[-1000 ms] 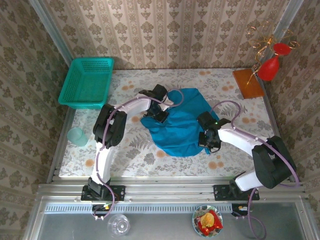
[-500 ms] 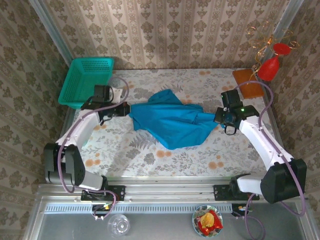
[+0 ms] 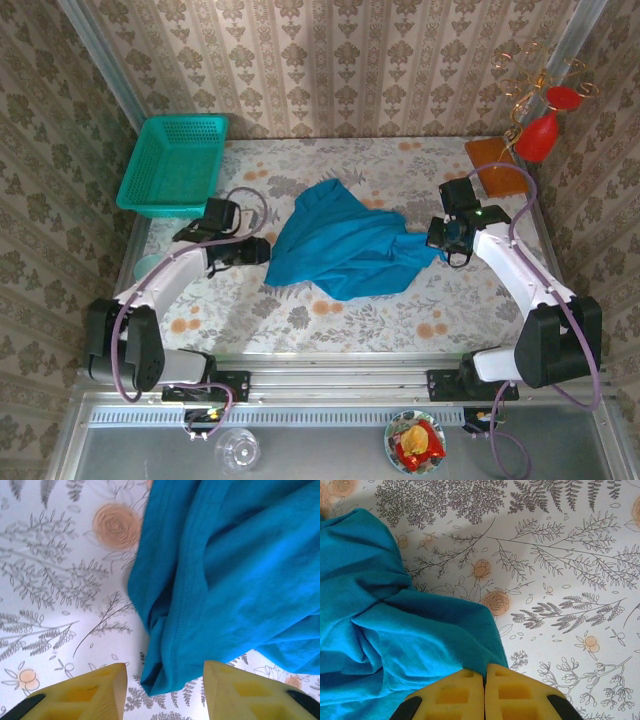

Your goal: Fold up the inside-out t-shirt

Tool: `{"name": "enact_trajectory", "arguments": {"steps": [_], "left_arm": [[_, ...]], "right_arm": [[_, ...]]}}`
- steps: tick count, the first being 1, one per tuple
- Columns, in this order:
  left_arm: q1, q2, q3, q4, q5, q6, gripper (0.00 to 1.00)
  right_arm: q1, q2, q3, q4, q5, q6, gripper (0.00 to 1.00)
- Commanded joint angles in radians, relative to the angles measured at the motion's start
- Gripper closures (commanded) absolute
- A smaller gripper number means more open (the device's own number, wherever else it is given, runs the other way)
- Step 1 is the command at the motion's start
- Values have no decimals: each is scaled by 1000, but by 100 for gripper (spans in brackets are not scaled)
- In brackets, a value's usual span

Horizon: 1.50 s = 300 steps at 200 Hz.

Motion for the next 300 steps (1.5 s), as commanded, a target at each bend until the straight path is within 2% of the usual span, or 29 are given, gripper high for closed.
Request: {"name": "enact_trajectory", "arguments": {"steps": [1, 25, 36, 60, 80, 102, 123, 140, 156, 181, 209, 217, 232, 245, 283, 291, 300], "left_arm": [[-97, 62, 72, -66, -156, 29, 53], [-199, 163, 111, -99, -308, 45, 53], [-218, 201, 115, -99, -341, 51, 53], [-235, 263, 109, -82, -359, 56, 53], [-236, 295, 106, -81, -403, 58, 52], [-233, 309, 115, -70, -410, 69, 56], [-222, 319, 119, -62, -385, 71, 65], [-218, 304, 118, -57, -374, 71, 72], [-204, 273, 110, -42, -336, 62, 75], [-175, 239, 90, -19, -280, 43, 76], [-150, 218, 68, 4, -236, 32, 76], [-119, 214, 68, 2, -238, 34, 76], [-105, 209, 64, 1, -238, 38, 76], [-94, 206, 64, 1, -238, 43, 76], [-74, 206, 69, -1, -235, 51, 78], [-74, 206, 71, -2, -234, 50, 78], [-74, 204, 73, 0, -231, 50, 78]], "right_arm": [[2, -10, 0, -18, -17, -7, 92], [3, -11, -7, -18, -19, -2, 89], [5, -15, -5, -26, -17, 1, 79], [35, -34, 3, -37, -10, 20, 65], [104, -39, 25, -60, 4, 47, 57], [216, -20, 37, -30, -13, 106, 56], [326, 28, 42, 56, -86, 181, 55], [404, 122, 52, 155, -140, 243, 53], [465, 205, 67, 274, -203, 300, 50], [524, 355, 134, 387, -278, 369, 42], [544, 496, 228, 377, -241, 429, 37], [544, 519, 247, 365, -224, 440, 37], [538, 541, 267, 355, -185, 451, 40], [525, 547, 271, 355, -169, 451, 48], [470, 475, 231, 343, -121, 423, 93], [461, 453, 222, 334, -112, 412, 100], [452, 430, 216, 320, -103, 401, 100]]}}
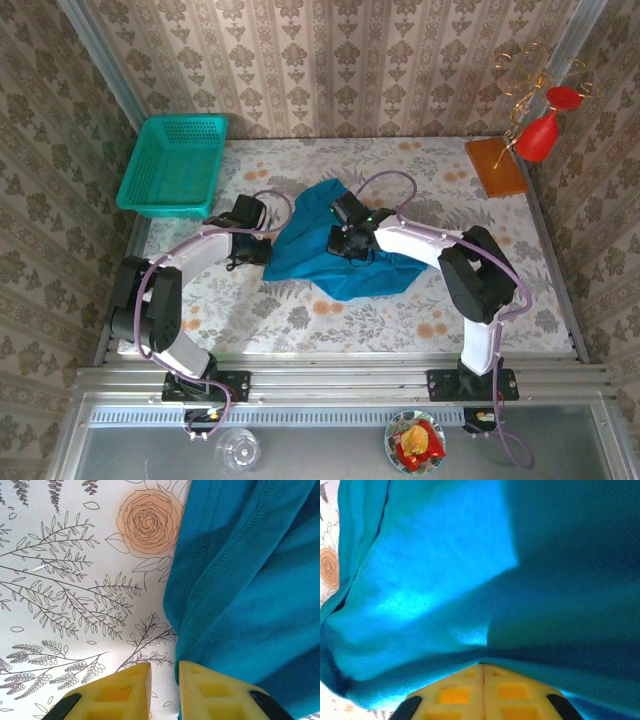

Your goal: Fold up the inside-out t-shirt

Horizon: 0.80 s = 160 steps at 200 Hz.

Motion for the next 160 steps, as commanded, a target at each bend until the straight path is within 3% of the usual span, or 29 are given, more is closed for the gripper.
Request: {"name": "enact_trajectory", "arguments": {"steps": [1, 46, 77, 118, 160], "left_arm": [[6, -27, -3, -2, 19, 0, 78], [3, -34, 7, 0, 59, -20, 80], [-17, -30, 6, -2, 57, -38, 68], [-28, 5, -16, 7, 35, -40, 72], [-25, 5, -28, 19, 38, -39, 88]], "right_arm": [[-27, -94, -20, -38, 70, -17, 100], [-38, -172, -43, -76, 75, -46, 100], [-30, -173, -44, -80, 40, -44, 100], [-10, -146, -66, -104, 49, -14, 56], [-14, -101, -83, -96, 91, 24, 45]]}}
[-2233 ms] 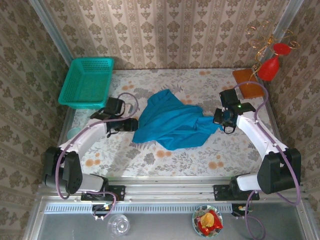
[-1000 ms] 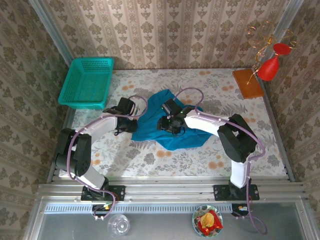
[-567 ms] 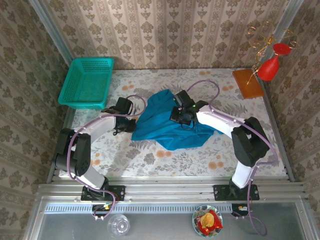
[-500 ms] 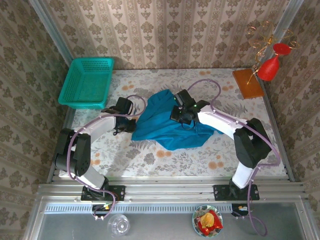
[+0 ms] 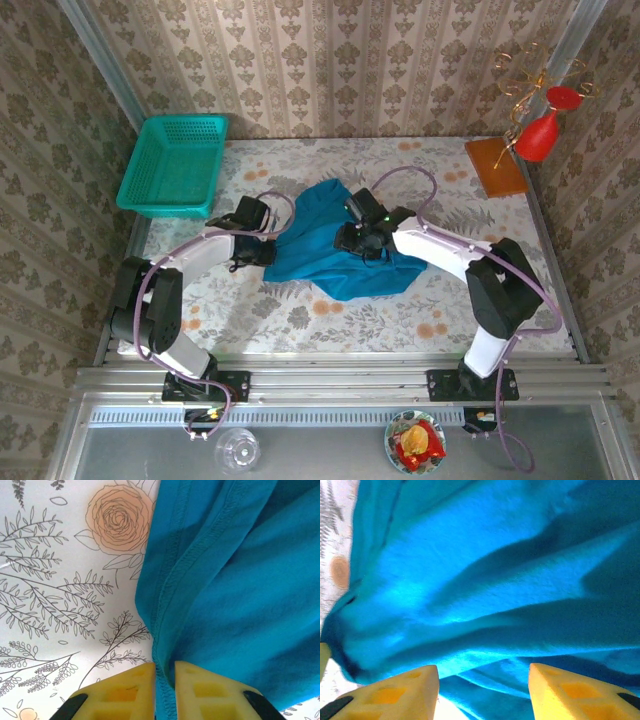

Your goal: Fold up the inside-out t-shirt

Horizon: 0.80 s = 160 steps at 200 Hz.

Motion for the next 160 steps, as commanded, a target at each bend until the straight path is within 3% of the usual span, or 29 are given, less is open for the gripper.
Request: {"name": "enact_trajectory", "arguments": {"steps": [1, 33, 48, 64, 93, 160], "left_arm": [[1, 10, -14, 3, -2, -5, 88], [7, -3, -11, 11, 15, -7, 100], [23, -19, -11, 21, 45, -11, 100], [44, -54, -7, 26, 74, -13, 100], [93, -142, 18, 40, 167, -13, 100], [184, -303, 98, 130, 456, -56, 100]], "right_arm": [[-1, 38, -11, -28, 46, 36, 46], [-17, 76, -4, 56, 32, 45, 49], [-29, 86, 9, 67, 36, 41, 54], [-47, 87, 25, 62, 29, 29, 67], [-93, 18, 37, 39, 37, -14, 100], [-183, -328, 128, -139, 126, -141, 100]]}}
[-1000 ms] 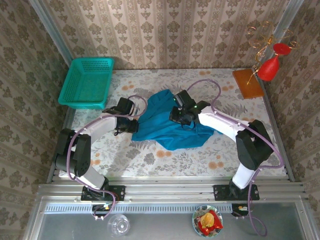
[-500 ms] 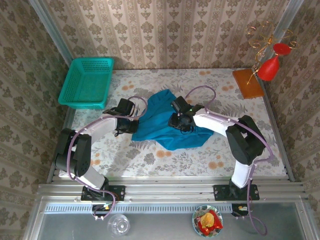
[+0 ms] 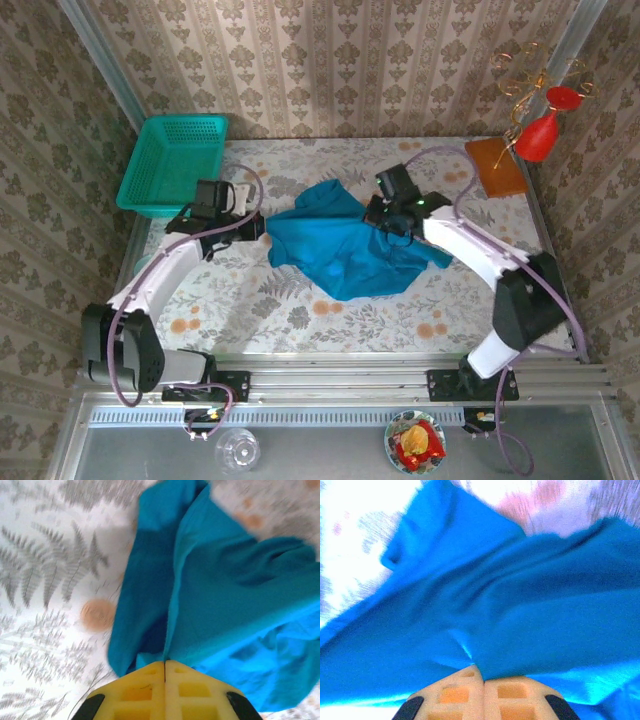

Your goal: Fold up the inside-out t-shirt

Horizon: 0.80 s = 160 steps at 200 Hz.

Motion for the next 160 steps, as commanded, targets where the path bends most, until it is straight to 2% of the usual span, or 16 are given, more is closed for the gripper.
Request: {"name": "enact_trajectory", "arguments": {"steps": [1, 25, 45, 100, 160], "left_arm": [[28, -49, 35, 60, 154, -42, 100], [44, -83, 1, 193, 297, -99, 100], [56, -81, -16, 241, 329, -135, 100], [63, -48, -25, 314, 454, -176, 100], [65, 114, 84, 156, 450, -79, 100]], "right_arm": [[-15, -146, 78, -116, 92, -73, 100], [-16, -261, 99, -128, 91, -111, 100], [-15, -318, 98, -133, 79, -122, 100], [-16, -294, 41, -154, 20, -129, 100], [-42, -183, -6, -135, 25, -147, 100]]}}
